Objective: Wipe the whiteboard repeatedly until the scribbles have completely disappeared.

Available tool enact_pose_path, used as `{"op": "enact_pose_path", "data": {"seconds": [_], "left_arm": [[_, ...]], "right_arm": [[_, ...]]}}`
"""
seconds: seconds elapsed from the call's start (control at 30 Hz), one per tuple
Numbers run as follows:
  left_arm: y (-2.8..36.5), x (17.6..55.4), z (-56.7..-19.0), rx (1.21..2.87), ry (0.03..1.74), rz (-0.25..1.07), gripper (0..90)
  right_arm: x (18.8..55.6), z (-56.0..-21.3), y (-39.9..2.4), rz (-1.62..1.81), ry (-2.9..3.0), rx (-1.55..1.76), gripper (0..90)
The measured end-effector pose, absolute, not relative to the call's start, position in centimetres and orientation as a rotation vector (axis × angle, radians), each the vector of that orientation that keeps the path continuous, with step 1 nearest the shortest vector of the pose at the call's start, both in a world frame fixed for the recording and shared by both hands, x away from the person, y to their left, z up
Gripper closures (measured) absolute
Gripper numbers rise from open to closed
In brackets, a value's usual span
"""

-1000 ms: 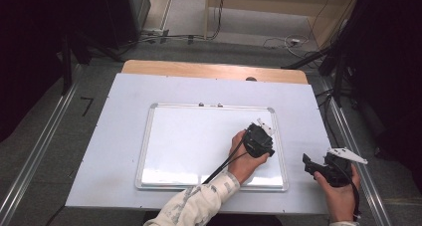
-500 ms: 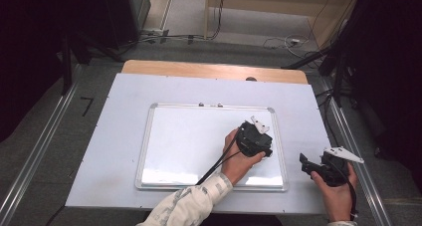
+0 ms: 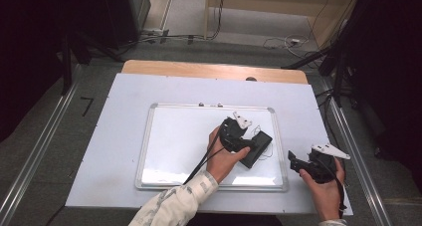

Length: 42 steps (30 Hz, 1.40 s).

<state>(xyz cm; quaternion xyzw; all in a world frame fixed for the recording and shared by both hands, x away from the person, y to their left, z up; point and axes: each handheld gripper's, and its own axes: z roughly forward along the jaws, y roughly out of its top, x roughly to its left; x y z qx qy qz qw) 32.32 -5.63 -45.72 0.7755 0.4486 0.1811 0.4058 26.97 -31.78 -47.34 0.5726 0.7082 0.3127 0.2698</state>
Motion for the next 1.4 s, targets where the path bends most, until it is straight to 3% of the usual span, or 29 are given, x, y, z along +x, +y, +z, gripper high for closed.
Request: {"op": "enact_pose_path", "data": {"seconds": [0.67,1.4], "left_arm": [[0.2,31.9,-46.0,1.917,1.218,0.476,22.0],[5.5,31.0,-46.9,1.878,1.304,0.482,21.2]], "right_arm": [[28.9,-47.2,-23.9,0.918,1.991,1.526,15.1],[30.3,-47.9,-20.1,0.870,1.923,1.641,8.4]]}}
